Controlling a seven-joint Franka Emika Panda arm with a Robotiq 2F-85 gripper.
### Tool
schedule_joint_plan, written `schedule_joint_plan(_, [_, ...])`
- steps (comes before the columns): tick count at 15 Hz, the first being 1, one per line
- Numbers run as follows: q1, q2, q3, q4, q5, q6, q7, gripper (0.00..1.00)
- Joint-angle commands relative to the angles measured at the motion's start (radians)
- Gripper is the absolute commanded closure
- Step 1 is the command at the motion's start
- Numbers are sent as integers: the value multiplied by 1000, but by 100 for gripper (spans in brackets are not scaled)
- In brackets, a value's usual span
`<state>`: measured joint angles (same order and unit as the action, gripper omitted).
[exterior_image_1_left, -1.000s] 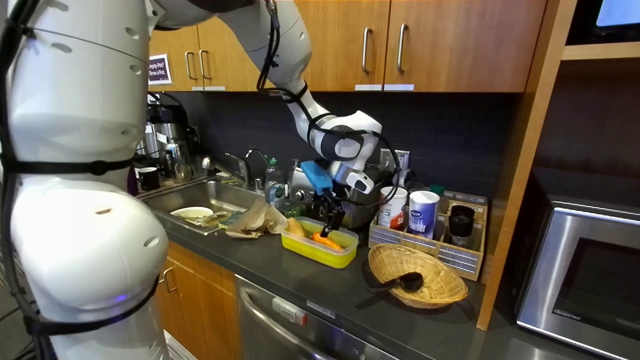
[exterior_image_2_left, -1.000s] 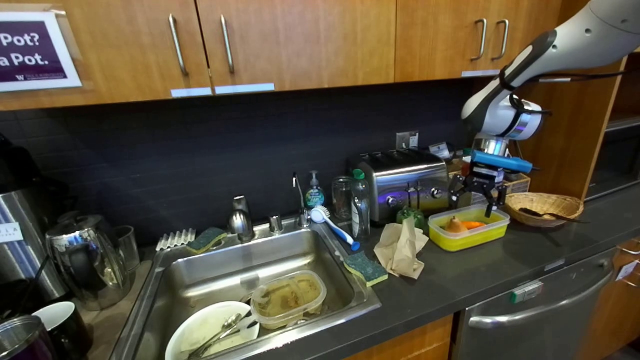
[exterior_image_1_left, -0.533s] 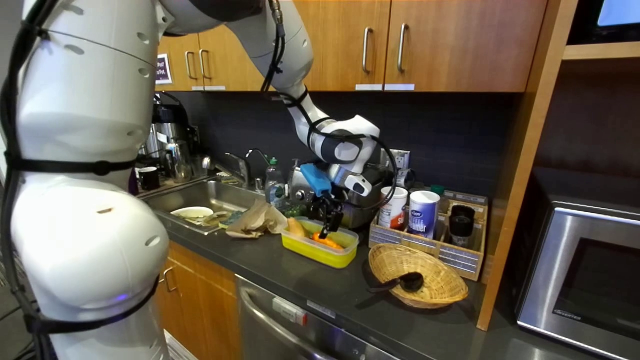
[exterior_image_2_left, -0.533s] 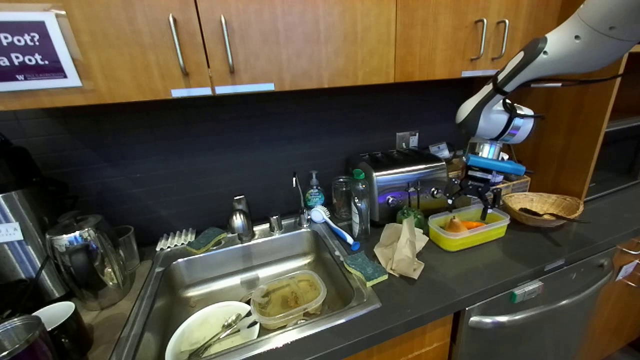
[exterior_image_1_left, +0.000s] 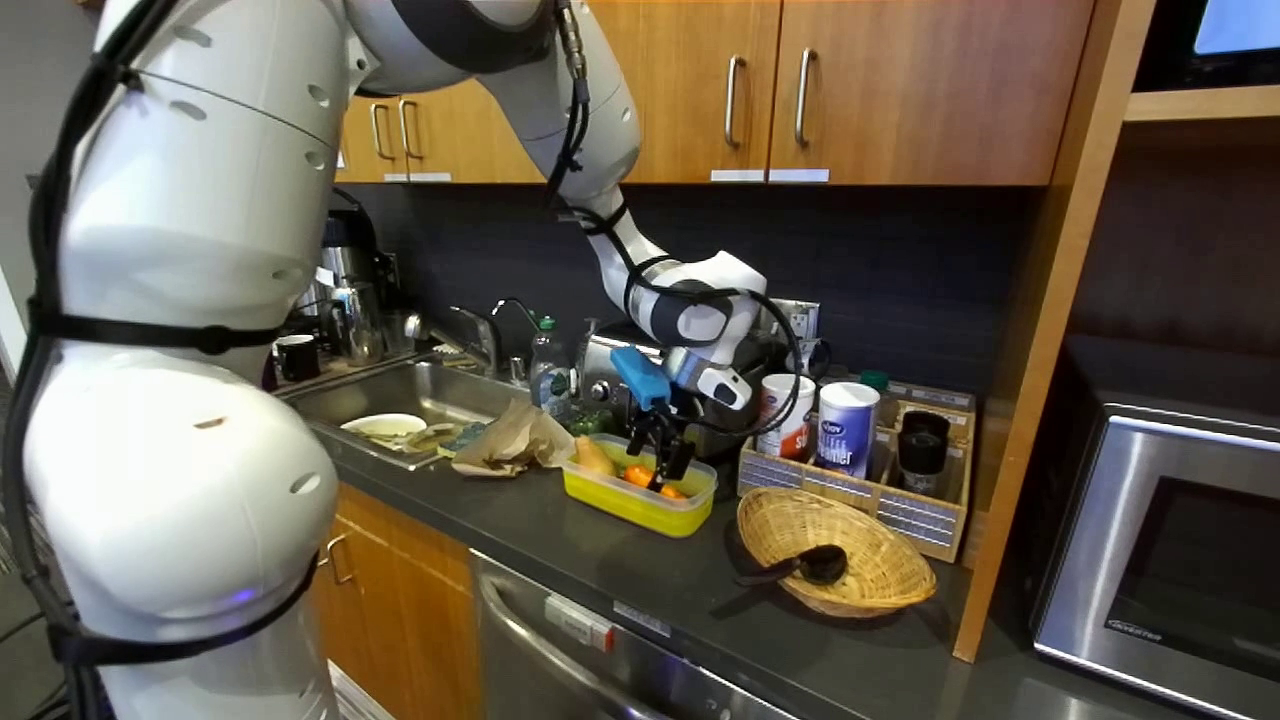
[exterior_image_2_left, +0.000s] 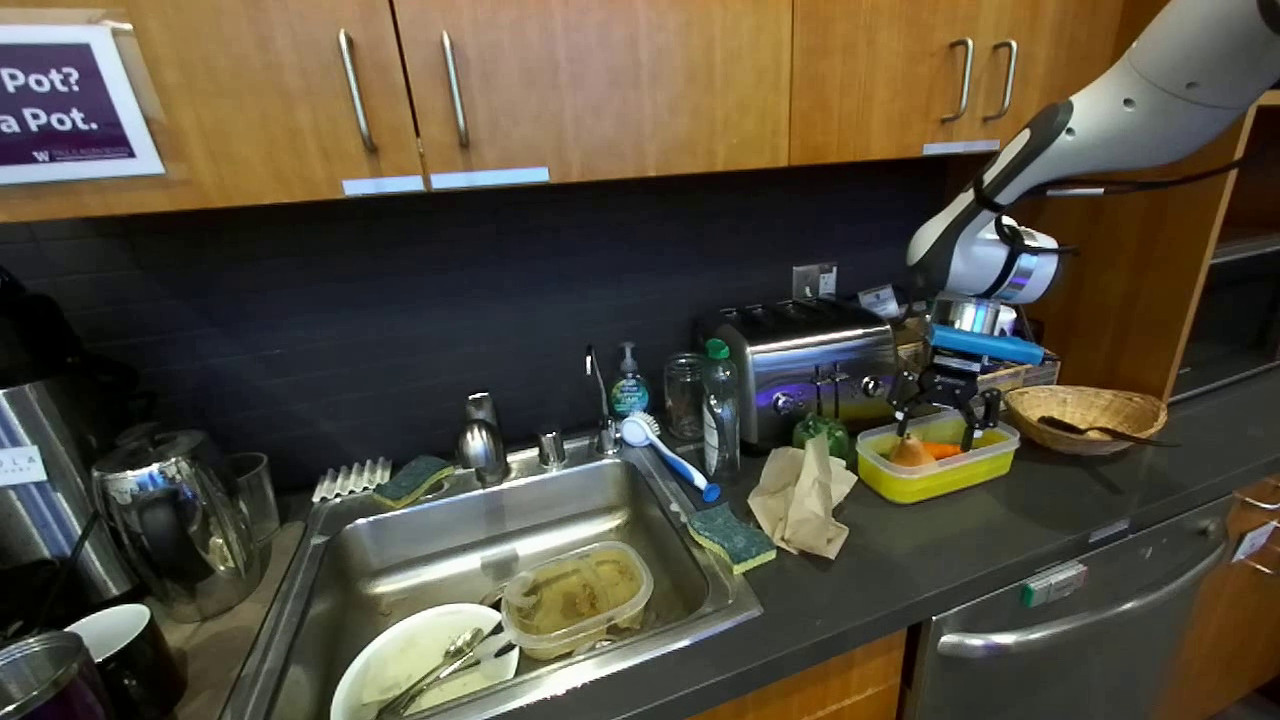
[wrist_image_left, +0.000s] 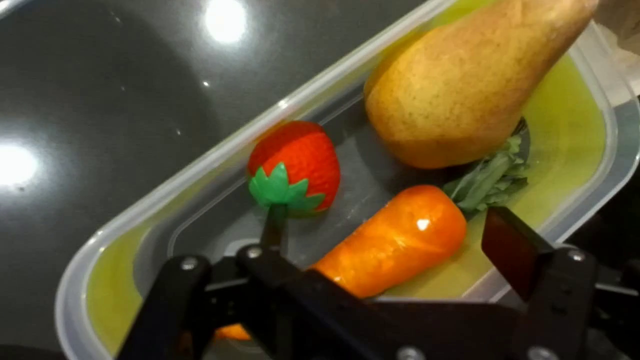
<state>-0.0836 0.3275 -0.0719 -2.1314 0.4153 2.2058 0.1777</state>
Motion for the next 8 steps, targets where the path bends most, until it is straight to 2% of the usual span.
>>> schedule_joint_plan(1, [-9, 36, -6, 23, -20, 53, 4, 0])
schedule_joint_plan(5, [-15, 62, -11, 29, -26, 105, 3, 0])
schedule_joint_plan(6, [-17, 64, -10, 33, -25, 106, 2, 25])
schedule_joint_plan(8, [-19, 66, -9, 39, -23, 109, -2, 30])
